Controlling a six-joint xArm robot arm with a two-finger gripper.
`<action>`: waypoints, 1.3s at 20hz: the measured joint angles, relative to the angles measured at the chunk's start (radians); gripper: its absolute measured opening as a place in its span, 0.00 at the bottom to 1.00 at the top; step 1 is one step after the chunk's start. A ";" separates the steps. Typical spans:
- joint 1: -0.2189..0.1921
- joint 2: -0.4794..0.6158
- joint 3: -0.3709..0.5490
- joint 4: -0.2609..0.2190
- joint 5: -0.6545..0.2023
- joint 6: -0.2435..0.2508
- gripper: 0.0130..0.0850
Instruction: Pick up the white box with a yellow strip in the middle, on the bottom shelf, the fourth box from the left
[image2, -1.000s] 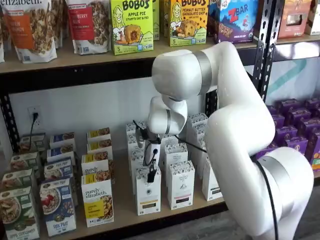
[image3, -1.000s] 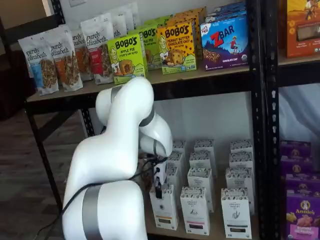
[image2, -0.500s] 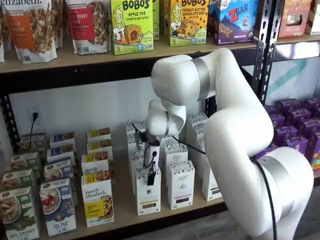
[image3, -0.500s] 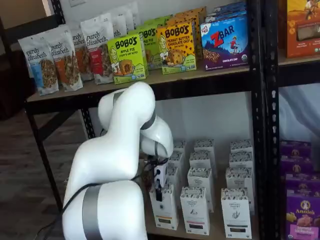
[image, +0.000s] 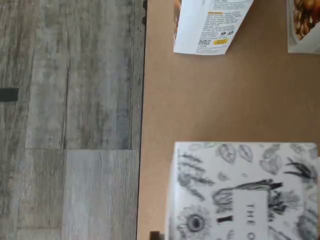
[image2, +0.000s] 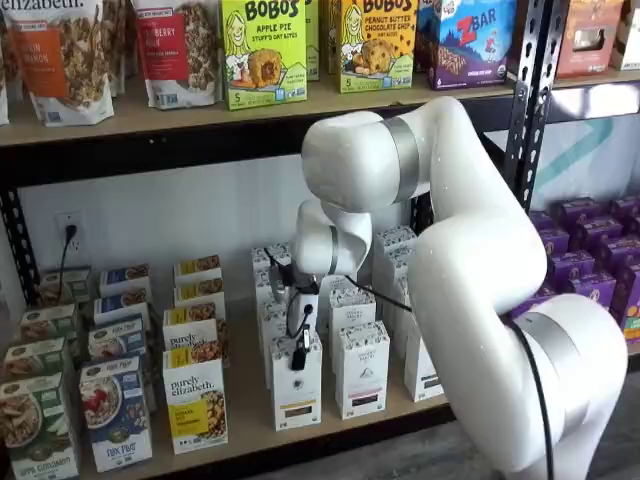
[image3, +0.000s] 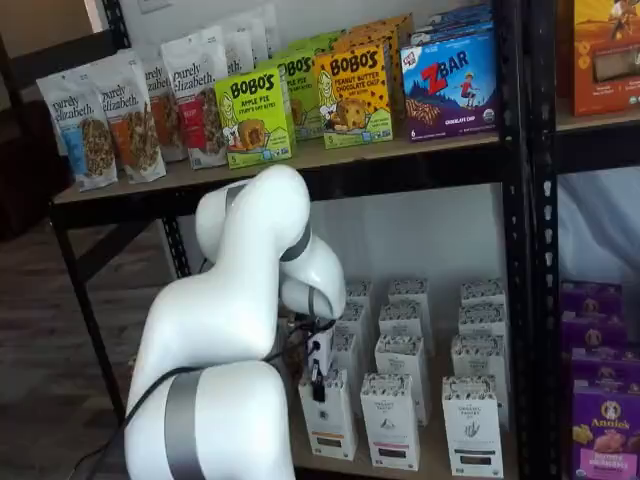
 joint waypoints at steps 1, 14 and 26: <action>0.000 0.000 0.002 0.003 -0.005 -0.002 0.67; -0.001 -0.006 0.011 -0.007 -0.005 0.004 0.67; -0.006 -0.017 0.031 0.007 -0.014 -0.015 0.44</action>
